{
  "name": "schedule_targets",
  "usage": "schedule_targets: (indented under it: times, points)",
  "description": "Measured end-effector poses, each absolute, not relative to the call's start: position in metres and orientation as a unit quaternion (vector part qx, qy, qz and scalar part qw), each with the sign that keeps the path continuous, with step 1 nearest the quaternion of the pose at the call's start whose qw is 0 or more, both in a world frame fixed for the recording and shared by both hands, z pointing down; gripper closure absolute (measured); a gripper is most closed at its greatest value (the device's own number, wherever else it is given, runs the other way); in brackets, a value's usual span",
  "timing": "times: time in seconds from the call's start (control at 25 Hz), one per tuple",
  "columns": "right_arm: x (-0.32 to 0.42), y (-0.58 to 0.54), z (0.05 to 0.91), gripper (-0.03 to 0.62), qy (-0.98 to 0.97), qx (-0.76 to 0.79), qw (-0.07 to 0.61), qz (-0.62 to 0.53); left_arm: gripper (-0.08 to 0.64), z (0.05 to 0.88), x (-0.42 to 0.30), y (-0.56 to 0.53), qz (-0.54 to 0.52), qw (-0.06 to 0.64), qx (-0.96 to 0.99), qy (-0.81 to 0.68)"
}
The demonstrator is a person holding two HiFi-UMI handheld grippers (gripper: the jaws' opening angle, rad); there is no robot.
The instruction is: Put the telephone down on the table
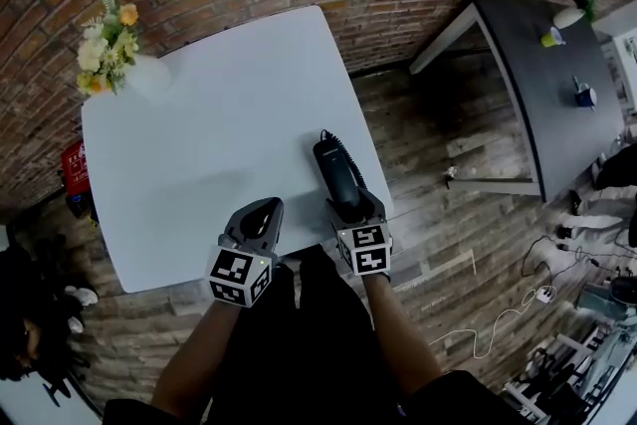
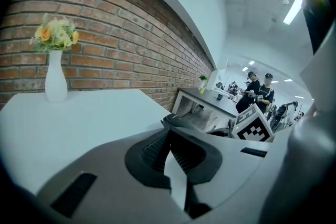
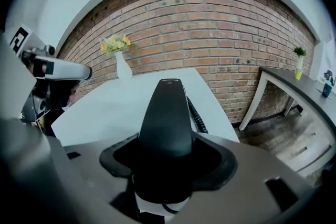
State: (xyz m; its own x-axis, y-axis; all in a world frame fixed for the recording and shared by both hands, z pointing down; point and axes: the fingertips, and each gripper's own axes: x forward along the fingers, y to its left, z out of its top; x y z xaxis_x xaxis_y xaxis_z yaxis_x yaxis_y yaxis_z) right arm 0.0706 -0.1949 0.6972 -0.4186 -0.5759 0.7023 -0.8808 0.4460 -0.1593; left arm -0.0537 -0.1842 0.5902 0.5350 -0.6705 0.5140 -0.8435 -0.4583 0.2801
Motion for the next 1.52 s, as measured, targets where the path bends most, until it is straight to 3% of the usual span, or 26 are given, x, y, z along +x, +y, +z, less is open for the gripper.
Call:
schedule_targets:
  times: [1.32, 1.52]
  points:
    - [0.055, -0.199, 0.722, 0.310, -0.754, 0.487, 0.349, 0.270, 0.548, 0.594, -0.068, -0.185, 0.173, 0.257, 0.851, -0.425]
    - [0.051, -0.197, 0.718, 0.273, -0.762, 0.477, 0.342, 0.274, 0.548, 0.589, -0.072, -0.184, 0.171, 0.253, 0.851, -0.426]
